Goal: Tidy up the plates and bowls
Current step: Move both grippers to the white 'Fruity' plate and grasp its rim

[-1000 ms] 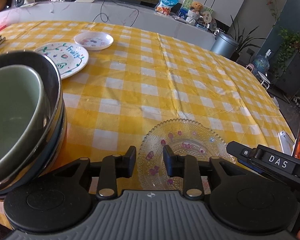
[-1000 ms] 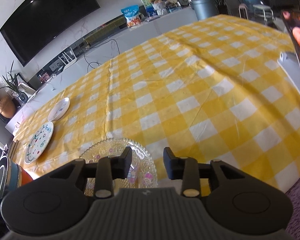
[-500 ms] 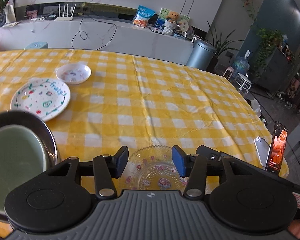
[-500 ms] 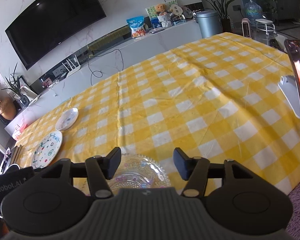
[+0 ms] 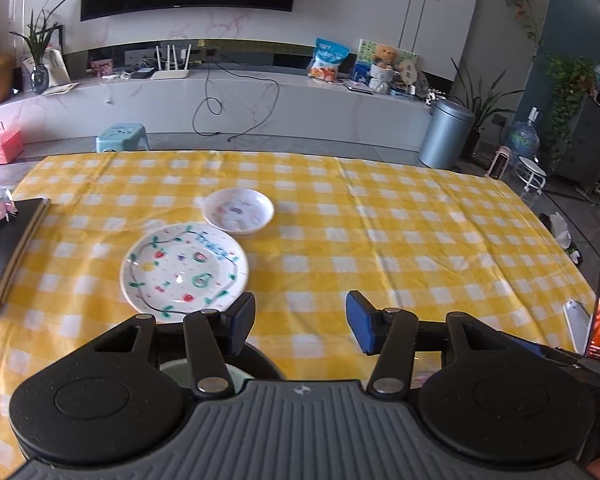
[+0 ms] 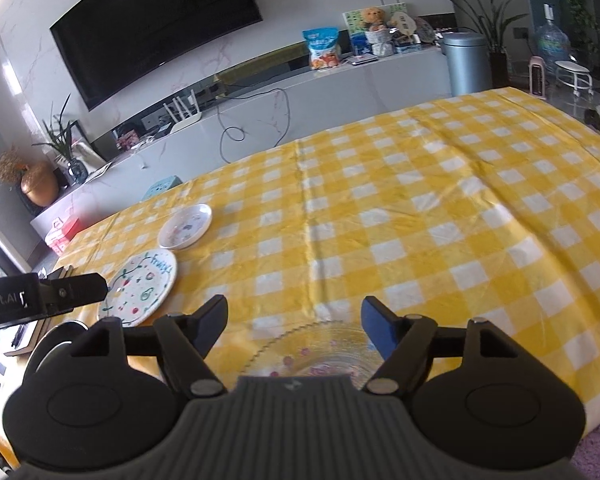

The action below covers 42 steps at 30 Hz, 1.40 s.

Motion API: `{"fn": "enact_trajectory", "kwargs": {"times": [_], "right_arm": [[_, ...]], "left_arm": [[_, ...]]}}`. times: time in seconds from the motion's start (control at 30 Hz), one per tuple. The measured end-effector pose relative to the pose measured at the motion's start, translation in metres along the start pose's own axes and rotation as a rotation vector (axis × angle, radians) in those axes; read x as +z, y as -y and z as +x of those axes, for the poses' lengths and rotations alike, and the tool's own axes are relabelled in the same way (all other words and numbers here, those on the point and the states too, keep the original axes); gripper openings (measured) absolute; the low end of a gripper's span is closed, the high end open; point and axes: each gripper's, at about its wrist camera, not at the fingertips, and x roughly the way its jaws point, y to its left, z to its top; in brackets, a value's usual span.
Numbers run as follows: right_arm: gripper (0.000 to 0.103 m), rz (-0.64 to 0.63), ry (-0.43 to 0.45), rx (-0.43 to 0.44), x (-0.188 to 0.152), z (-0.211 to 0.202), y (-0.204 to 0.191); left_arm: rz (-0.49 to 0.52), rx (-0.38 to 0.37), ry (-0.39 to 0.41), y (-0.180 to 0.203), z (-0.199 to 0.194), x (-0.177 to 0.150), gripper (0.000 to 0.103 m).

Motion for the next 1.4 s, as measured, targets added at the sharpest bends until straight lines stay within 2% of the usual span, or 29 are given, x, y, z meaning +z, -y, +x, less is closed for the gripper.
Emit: {"fn": "enact_trajectory", "kwargs": {"times": [0.27, 0.57, 0.73, 0.87, 0.93, 0.97, 1.07, 1.17, 1.4], "right_arm": [[0.074, -0.076, 0.008, 0.037, 0.020, 0.020, -0.036], [0.074, -0.105, -0.019, 0.082, 0.039, 0.056, -0.065], [0.058, -0.109, -0.077, 0.099, 0.044, 0.085, -0.077], [0.046, -0.107, -0.129, 0.147, 0.043, 0.108, -0.085], [0.028, -0.121, -0.152, 0.186, 0.039, 0.122, -0.089], [0.024, -0.134, -0.167, 0.208, 0.037, 0.128, -0.091], [0.022, -0.142, -0.187, 0.250, 0.032, 0.143, -0.095], [0.022, -0.092, -0.230, 0.288, 0.029, 0.162, -0.094], [0.023, -0.015, -0.248, 0.271, 0.027, 0.190, -0.091]], "left_arm": [[0.034, 0.070, 0.007, -0.047, 0.007, 0.024, 0.060], [-0.043, 0.028, -0.042, -0.101, 0.027, 0.040, 0.060], [-0.033, 0.042, -0.079, -0.125, 0.047, 0.040, 0.060], [-0.056, 0.008, -0.097, -0.147, 0.063, 0.036, 0.060], [-0.085, -0.019, -0.106, -0.158, 0.071, 0.032, 0.060], [-0.099, -0.035, -0.104, -0.165, 0.075, 0.030, 0.058], [-0.135, -0.084, -0.089, -0.180, 0.084, 0.022, 0.051], [-0.188, -0.115, -0.081, -0.193, 0.093, 0.013, 0.045], [-0.324, -0.155, -0.049, -0.218, 0.111, 0.002, 0.035]]}}
